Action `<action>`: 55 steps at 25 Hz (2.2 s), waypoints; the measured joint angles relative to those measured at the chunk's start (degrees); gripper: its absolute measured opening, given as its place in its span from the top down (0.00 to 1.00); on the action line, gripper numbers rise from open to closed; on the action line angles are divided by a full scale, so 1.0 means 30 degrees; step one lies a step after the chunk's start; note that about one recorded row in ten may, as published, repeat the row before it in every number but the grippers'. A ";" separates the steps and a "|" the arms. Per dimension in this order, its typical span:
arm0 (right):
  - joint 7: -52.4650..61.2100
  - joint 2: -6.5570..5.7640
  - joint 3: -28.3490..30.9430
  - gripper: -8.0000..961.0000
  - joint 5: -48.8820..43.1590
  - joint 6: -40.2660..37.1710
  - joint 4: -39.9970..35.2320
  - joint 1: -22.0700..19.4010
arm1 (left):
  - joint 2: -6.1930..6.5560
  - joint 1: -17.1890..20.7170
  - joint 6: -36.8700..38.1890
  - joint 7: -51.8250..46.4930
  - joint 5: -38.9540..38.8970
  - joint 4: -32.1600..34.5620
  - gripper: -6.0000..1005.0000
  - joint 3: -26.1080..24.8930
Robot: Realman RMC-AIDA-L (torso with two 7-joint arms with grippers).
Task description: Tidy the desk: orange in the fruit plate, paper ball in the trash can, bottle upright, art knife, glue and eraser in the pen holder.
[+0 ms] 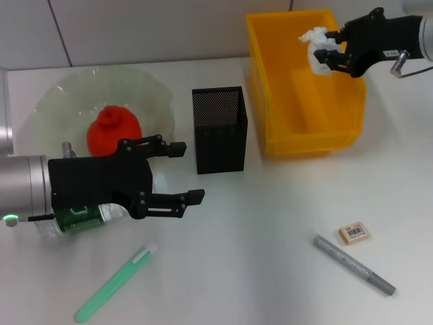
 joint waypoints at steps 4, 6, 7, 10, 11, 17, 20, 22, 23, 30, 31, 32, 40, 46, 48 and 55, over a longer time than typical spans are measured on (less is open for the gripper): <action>-0.0236 0.0008 0.0130 0.66 0.0647 0.0047 -0.0055 -0.0122 | -0.0001 0.0018 -0.0003 0.0074 0.0000 -0.0006 0.14 0.0000; -0.0424 0.0013 0.0198 0.63 0.0932 0.0061 -0.0147 -0.0240 | -0.0001 0.0018 -0.0010 0.0130 0.0000 -0.0009 0.14 -0.0001; -0.0424 0.0013 0.0198 0.61 0.0932 0.0061 -0.0147 -0.0240 | 0.0000 0.0017 -0.0017 0.0159 0.0001 -0.0017 0.14 -0.0001; -0.0449 0.0034 0.0205 0.56 0.0978 0.0115 -0.0235 -0.0282 | 0.0000 0.0013 -0.0030 0.0167 -0.0001 -0.0039 0.14 -0.0001; -0.0454 0.0041 0.0206 0.55 0.0993 0.0238 -0.0239 -0.0294 | 0.0000 0.0010 -0.0031 0.0171 0.0000 -0.0038 0.14 -0.0001; -0.0465 0.0041 0.0206 0.48 0.1016 0.0437 -0.0238 -0.0382 | -0.0001 0.0010 -0.0031 0.0174 0.0000 -0.0038 0.14 -0.0001; -0.0503 0.0045 0.0204 0.46 0.1015 0.0547 -0.0341 -0.0502 | -0.0001 0.0010 -0.0031 0.0175 0.0000 -0.0048 0.14 -0.0001; -0.0511 0.0103 0.0196 0.43 0.1015 0.0585 -0.0451 -0.0584 | -0.0001 0.0010 -0.0031 0.0175 0.0000 -0.0058 0.14 -0.0001; -0.0513 0.0142 0.0199 0.41 0.1016 0.0600 -0.0512 -0.0645 | -0.0001 0.0010 -0.0031 0.0174 -0.0001 -0.0060 0.14 -0.0001; -0.0314 0.0226 0.0053 0.28 0.2026 -0.0188 -0.1738 -0.1567 | -0.0001 0.0010 -0.0029 0.0175 -0.0002 -0.0088 0.14 0.0027; -0.0172 0.0231 0.0041 0.28 0.2225 -0.0430 -0.2054 -0.1768 | -0.0001 0.0010 -0.0031 0.0175 -0.0001 -0.0090 0.14 0.0027; 0.0035 0.0237 0.0021 0.28 0.2388 -0.0776 -0.2426 -0.2001 | -0.0001 0.0011 -0.0029 0.0175 -0.0002 -0.0092 0.14 0.0029; 0.0685 0.0358 -0.0018 0.28 0.4155 -0.3168 -0.4874 -0.4395 | -0.0002 0.0034 -0.0057 0.0198 -0.0002 -0.0128 0.14 -0.0005; 0.0571 0.0259 0.0132 0.28 0.6407 -0.4611 -0.5712 -0.5709 | -0.0001 0.0040 -0.0061 0.0203 -0.0002 -0.0127 0.14 -0.0010; 0.0566 0.0280 0.0173 0.28 0.6419 -0.5330 -0.5835 -0.5842 | -0.0001 0.0040 -0.0062 0.0203 -0.0002 -0.0127 0.14 -0.0007; 0.0427 0.0343 0.0022 0.28 0.6802 -0.7999 -0.5721 -0.6265 | -0.0026 0.0117 0.0045 0.0414 -0.0002 -0.0239 0.14 -0.0054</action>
